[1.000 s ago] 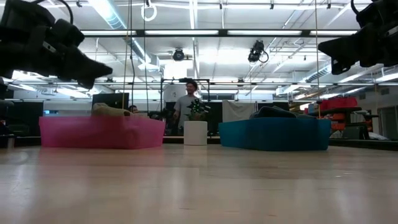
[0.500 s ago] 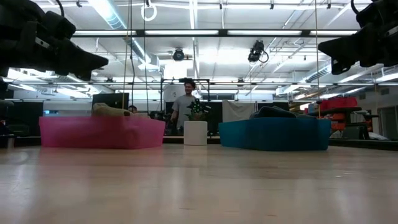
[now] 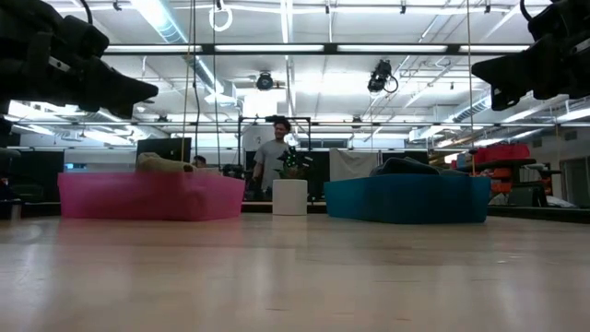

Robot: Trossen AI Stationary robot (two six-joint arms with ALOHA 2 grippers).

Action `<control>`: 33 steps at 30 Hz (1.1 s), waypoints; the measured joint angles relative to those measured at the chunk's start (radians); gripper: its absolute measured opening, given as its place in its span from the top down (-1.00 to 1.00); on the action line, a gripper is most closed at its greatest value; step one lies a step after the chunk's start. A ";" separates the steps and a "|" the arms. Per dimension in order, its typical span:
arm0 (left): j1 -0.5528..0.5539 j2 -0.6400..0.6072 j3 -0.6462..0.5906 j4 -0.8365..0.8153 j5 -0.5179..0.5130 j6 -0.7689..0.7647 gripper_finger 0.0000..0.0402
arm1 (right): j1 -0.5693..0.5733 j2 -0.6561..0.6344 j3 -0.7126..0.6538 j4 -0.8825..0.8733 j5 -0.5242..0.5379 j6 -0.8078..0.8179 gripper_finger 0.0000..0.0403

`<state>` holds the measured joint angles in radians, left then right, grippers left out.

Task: Pick & Place hat
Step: Return to Home Position

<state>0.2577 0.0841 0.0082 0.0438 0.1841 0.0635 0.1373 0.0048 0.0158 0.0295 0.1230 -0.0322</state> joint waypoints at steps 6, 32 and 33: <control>0.000 0.000 0.000 0.011 0.000 -0.025 0.99 | 0.000 0.000 0.000 0.000 0.000 0.000 0.93; 0.000 0.000 -0.001 0.032 0.003 -0.026 0.99 | 0.000 0.000 0.001 0.000 0.000 0.000 0.93; 0.000 0.000 -0.001 0.032 0.003 -0.026 0.99 | 0.000 0.000 0.001 0.000 0.000 0.000 0.93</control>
<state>0.2577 0.0845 0.0074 0.0761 0.1871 0.0372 0.1372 0.0049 0.0166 0.0295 0.1232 -0.0320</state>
